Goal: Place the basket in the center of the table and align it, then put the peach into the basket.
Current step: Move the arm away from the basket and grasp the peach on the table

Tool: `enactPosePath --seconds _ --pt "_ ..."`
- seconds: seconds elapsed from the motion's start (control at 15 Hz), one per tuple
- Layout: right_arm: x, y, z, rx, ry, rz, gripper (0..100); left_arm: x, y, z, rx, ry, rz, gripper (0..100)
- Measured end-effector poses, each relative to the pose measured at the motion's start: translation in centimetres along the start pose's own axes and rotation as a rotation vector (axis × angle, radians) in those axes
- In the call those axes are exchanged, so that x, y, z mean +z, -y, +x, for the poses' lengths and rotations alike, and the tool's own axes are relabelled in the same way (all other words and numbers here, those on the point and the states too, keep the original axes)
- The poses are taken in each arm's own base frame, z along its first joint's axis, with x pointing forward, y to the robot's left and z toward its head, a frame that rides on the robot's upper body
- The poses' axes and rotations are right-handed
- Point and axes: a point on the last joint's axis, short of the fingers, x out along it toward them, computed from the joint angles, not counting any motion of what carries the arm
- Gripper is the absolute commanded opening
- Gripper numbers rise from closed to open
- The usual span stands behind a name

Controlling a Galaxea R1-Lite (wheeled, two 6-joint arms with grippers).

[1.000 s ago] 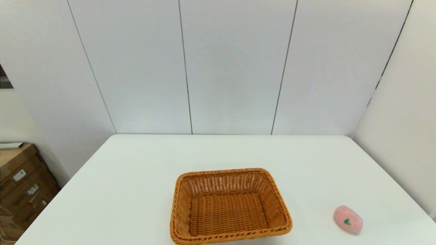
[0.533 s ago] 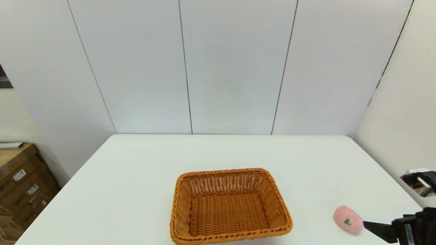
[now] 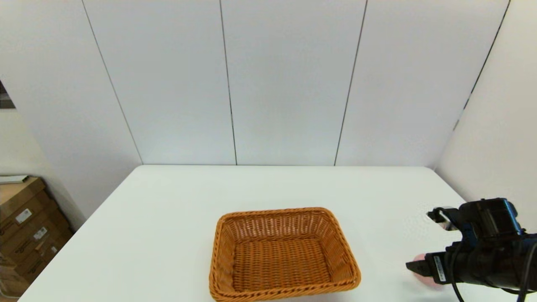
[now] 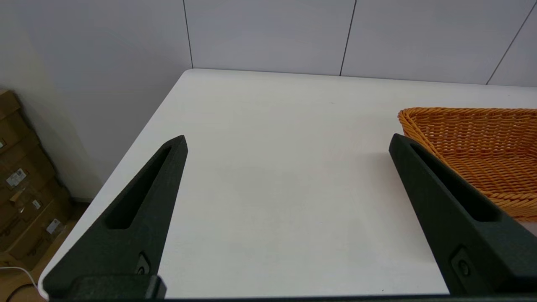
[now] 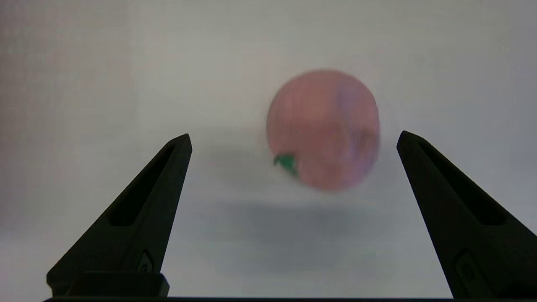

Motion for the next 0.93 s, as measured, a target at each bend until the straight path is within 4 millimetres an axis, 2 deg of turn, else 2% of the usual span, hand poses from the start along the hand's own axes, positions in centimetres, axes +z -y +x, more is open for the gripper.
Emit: enactPosePath --seconds 0.2,0.27,0.6,0.93 --pt "-0.3 0.1 1.7 -0.003 -0.032 0.005 100 0.0 0.0 0.0 0.000 0.000 -0.001 100" --pt "-0.4 0.1 2.0 -0.003 -0.045 0.006 0 0.0 0.0 0.0 -0.001 0.000 -0.001 100" --pt "-0.6 0.2 2.6 -0.024 -0.052 0.013 0 0.0 0.0 0.0 0.000 0.000 -0.004 100" --pt "-0.3 0.3 1.9 -0.037 0.026 0.011 0 0.0 0.0 0.0 0.000 -0.001 -0.004 100"
